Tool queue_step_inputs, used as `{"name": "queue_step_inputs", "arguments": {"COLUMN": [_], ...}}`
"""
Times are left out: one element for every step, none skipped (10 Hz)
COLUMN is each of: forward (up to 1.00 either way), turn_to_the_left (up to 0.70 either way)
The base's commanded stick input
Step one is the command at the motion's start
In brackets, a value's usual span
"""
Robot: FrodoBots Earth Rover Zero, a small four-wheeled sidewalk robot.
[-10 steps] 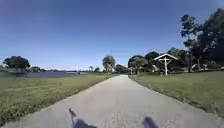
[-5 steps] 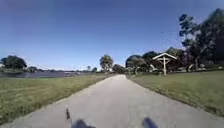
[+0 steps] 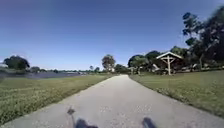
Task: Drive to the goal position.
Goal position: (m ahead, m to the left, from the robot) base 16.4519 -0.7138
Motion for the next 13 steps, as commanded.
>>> {"name": "queue_step_inputs", "arguments": {"forward": [0.85, 0.85, 0.85, 0.85, 0.85, 0.85, 0.85, 0.85, 0.85, 0.85, 0.85, 0.85, 0.85], "turn_to_the_left": [0.0, 0.0, 0.0, 0.0, 0.0, 0.0, 0.0, 0.0, 0.0, 0.0, 0.0, 0.0, 0.0]}}
